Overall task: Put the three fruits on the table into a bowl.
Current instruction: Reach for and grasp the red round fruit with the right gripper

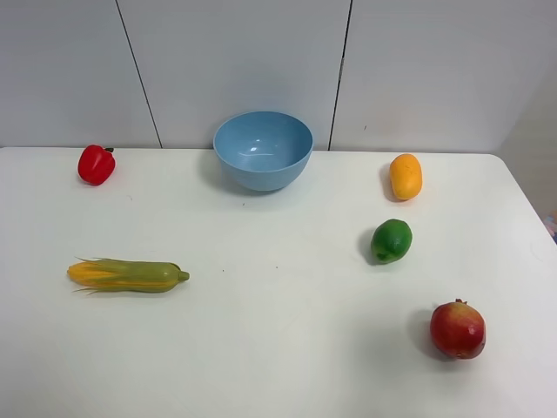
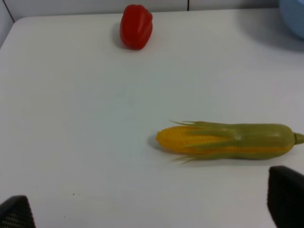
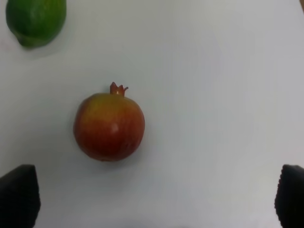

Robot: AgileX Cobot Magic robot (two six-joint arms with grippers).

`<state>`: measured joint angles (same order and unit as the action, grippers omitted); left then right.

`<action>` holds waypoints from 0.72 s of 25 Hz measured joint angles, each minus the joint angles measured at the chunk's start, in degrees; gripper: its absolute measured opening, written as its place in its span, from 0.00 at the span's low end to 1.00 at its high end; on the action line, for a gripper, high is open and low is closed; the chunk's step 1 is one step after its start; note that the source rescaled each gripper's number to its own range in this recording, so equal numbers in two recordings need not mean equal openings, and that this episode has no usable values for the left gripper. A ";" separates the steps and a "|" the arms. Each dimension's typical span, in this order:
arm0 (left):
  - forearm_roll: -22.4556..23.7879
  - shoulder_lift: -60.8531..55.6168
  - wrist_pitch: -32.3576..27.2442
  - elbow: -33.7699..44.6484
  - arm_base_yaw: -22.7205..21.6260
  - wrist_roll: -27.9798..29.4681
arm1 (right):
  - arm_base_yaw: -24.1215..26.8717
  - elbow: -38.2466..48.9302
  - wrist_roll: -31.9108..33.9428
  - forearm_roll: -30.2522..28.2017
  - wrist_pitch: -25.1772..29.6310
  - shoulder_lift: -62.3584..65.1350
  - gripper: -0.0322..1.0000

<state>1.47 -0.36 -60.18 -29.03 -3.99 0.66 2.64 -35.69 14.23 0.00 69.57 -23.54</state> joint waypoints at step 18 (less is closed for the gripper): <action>0.00 0.00 0.00 0.00 0.00 0.00 | 0.00 -0.32 5.38 4.27 -7.48 -36.06 1.00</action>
<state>1.47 -0.36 -60.18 -29.03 -3.99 0.66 2.64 -36.01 19.61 4.27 62.09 -59.60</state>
